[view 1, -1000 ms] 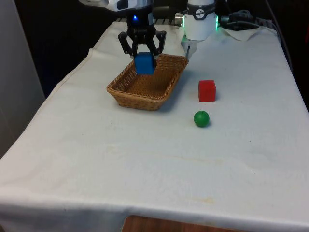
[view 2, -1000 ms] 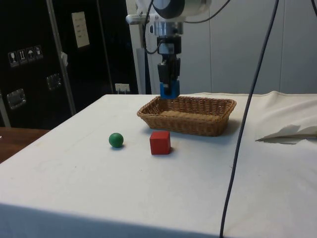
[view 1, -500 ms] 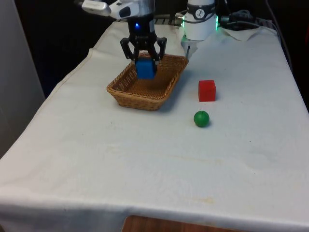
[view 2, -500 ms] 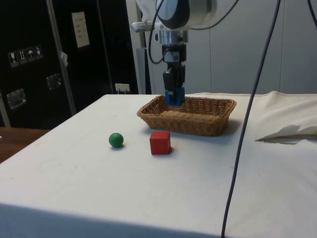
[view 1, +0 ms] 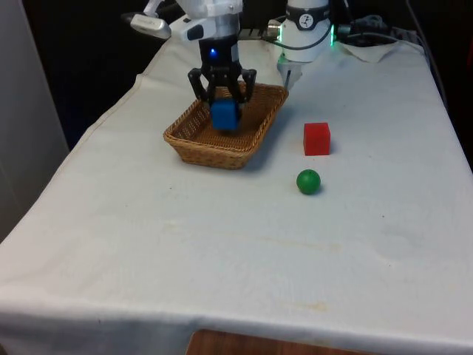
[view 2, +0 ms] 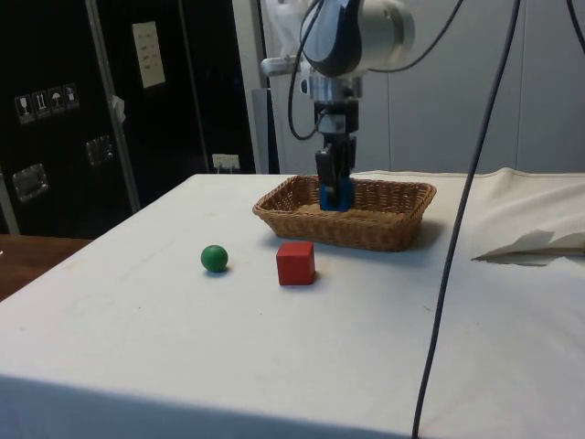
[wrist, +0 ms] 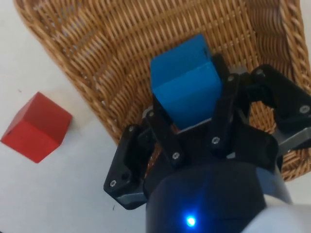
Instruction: Place all non-red objects into the basket.
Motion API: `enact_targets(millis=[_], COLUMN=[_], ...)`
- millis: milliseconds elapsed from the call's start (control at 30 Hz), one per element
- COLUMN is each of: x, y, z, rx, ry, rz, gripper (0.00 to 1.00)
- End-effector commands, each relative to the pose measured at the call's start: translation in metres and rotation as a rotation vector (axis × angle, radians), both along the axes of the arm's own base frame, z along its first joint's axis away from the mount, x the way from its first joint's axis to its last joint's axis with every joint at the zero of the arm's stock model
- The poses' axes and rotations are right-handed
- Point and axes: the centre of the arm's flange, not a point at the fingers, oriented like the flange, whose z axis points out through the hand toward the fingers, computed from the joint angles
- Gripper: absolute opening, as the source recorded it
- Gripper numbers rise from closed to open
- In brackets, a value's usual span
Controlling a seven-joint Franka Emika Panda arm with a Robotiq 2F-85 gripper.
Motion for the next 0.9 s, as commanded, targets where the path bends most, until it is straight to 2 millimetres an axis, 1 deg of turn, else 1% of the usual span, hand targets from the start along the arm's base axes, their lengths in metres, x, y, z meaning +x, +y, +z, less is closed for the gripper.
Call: enact_targets(millis=[0,233,467,500,567,633,667,700,833,867], x=[-0.004,-0.012,-0.013,-0.013,-0.013,-0.013,-0.013,-0.013,-0.013,-0.013], y=[0.001,0.002,0.0,0.0,0.0,0.0,0.0,0.0,0.0,0.0], z=[-0.001,-0.011,-0.012,-0.012,-0.012,-0.012,-0.012,-0.012,-0.012,-0.012], rx=[0.003,-0.004,-0.006,-0.007,-0.007,-0.008,-0.007,-0.007,-0.007,-0.008], ry=[-0.017,-0.016,-0.007,-0.007,-0.006,-0.002,-0.004,-0.004,-0.003,-0.003], rz=[-0.001,-0.005,-0.005,-0.005,-0.003,-0.004,-0.004,-0.005,-0.005,-0.004], gripper=[0.01,0.01,0.01,0.03,0.17,0.36,0.36,0.56,0.94,0.99])
